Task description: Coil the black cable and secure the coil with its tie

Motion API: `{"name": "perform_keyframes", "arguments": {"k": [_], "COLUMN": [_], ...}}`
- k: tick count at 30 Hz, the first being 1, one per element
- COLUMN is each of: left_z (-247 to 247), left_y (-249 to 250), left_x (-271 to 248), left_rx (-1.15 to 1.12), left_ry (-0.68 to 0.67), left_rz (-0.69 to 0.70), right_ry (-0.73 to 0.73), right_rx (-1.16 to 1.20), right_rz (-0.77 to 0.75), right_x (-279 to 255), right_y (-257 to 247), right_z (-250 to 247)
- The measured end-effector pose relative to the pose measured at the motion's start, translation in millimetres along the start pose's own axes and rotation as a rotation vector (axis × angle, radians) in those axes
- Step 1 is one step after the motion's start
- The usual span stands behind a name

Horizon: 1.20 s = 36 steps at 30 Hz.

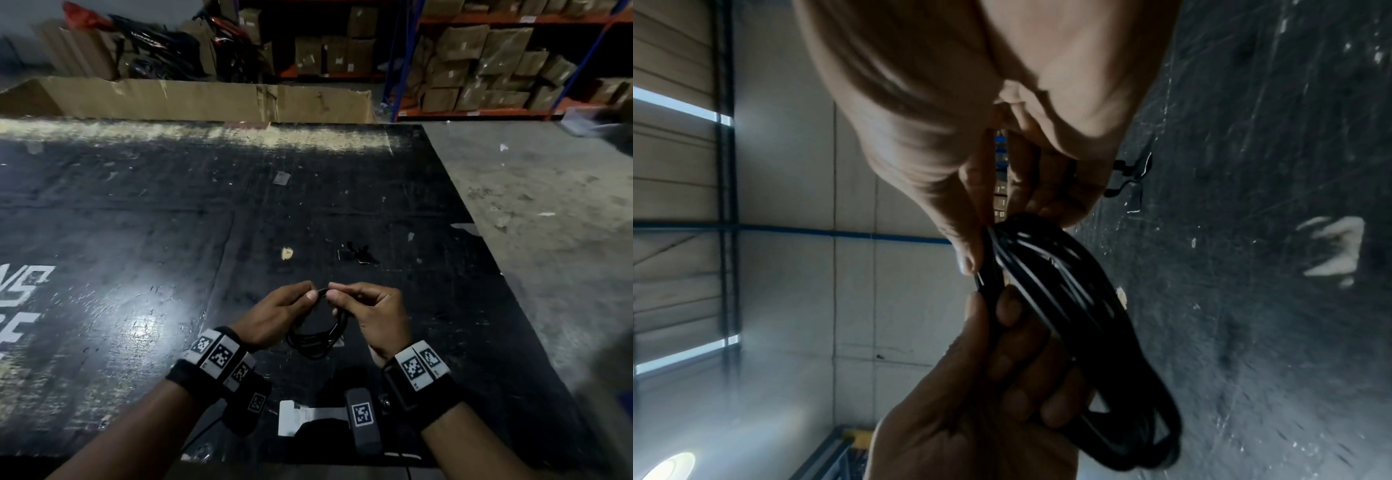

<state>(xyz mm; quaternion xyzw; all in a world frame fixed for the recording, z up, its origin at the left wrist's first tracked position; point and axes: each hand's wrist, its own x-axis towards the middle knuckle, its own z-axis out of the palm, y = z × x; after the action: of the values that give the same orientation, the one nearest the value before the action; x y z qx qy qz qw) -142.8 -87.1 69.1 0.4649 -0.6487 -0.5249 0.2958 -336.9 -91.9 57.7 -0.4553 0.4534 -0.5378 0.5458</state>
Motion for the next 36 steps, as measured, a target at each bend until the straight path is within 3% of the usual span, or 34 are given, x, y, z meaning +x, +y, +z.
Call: {"name": "perform_keyframes", "arguments": {"k": [3, 6, 8, 11, 13, 18, 21, 28, 33, 36], "left_z": [1, 2, 1, -2, -5, -5, -3, -1, 2, 7], "left_y": [-7, -17, -23, -30, -34, -40, -37, -29, -25, -19], "left_x": [8, 14, 16, 17, 17, 18, 18, 22, 27, 30], "left_rx": [-0.026, -0.045, -0.075, -0.181, -0.256, -0.323, -0.334, -0.326, -0.316, -0.28], "left_ry": [0.028, 0.064, 0.088, 0.118, 0.119, 0.15, 0.168, 0.219, 0.227, 0.247], "left_rz": [-0.026, -0.05, -0.083, -0.121, -0.129, -0.161, -0.182, -0.183, -0.169, -0.141], "right_ry": [-0.079, -0.197, -0.135, 0.069, 0.078, -0.192, -0.27, -0.077, 0.15, 0.192], "right_rx": [-0.072, -0.315, -0.481, -0.744, -0.948, -1.204, -1.289, -1.258, -0.99, -0.747], "right_rz": [-0.001, -0.081, -0.117, -0.136, -0.137, -0.057, -0.02, 0.024, 0.016, 0.027], "right_x": [10, 30, 55, 102, 132, 190, 207, 203, 175, 148], "right_y": [1, 0, 4, 10, 15, 41, 52, 56, 40, 24], "right_z": [-4, -16, -32, -58, -70, -71, -64, -73, -91, -91]}}
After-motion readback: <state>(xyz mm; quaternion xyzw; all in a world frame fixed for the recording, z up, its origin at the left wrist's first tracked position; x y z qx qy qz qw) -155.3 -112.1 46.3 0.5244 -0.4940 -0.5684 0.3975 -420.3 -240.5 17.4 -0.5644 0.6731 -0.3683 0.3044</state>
